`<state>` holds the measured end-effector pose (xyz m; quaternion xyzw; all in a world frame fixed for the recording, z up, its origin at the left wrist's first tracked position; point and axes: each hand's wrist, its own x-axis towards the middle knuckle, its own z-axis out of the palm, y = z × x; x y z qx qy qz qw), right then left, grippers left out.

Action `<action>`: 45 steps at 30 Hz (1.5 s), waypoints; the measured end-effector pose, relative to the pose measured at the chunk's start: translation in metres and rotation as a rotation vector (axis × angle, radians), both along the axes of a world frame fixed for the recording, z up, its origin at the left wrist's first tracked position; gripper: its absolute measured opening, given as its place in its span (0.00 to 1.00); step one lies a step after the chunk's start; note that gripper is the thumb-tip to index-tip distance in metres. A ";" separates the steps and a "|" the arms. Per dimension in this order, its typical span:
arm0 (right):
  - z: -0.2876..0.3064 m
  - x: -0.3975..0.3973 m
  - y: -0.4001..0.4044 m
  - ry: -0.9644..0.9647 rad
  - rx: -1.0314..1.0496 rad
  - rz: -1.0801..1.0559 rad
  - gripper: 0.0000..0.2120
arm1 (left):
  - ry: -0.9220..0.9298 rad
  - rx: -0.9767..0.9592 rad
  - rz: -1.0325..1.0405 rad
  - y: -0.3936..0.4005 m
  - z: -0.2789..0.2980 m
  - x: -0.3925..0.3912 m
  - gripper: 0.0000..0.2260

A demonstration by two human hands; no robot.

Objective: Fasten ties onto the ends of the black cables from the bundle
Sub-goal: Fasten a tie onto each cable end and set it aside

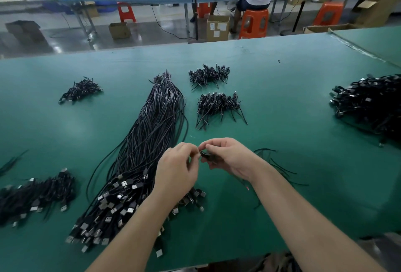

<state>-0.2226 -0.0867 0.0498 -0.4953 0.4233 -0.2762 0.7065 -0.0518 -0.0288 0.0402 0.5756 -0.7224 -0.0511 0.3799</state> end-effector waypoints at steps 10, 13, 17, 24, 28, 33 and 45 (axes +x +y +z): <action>-0.001 0.006 0.003 0.258 -0.294 0.014 0.06 | 1.092 0.829 0.071 -0.011 -0.002 0.008 0.04; 0.000 0.009 0.004 0.302 -0.246 -0.002 0.06 | 0.982 0.706 0.114 -0.009 -0.002 0.007 0.05; 0.002 0.011 0.002 0.239 -0.095 -0.027 0.07 | 0.792 0.526 0.053 -0.005 -0.003 0.003 0.05; 0.002 0.008 0.002 0.158 0.076 0.042 0.08 | -0.232 -0.141 -0.149 0.002 -0.008 0.008 0.04; -0.003 0.004 0.004 -0.061 0.092 0.017 0.10 | 0.121 0.059 -0.014 0.001 -0.007 0.006 0.04; -0.003 0.010 0.006 0.051 -0.221 -0.069 0.11 | 0.974 0.612 0.111 -0.011 -0.001 0.008 0.05; 0.001 0.012 0.009 0.252 -0.378 -0.083 0.08 | 1.016 0.584 0.093 -0.009 -0.006 0.006 0.05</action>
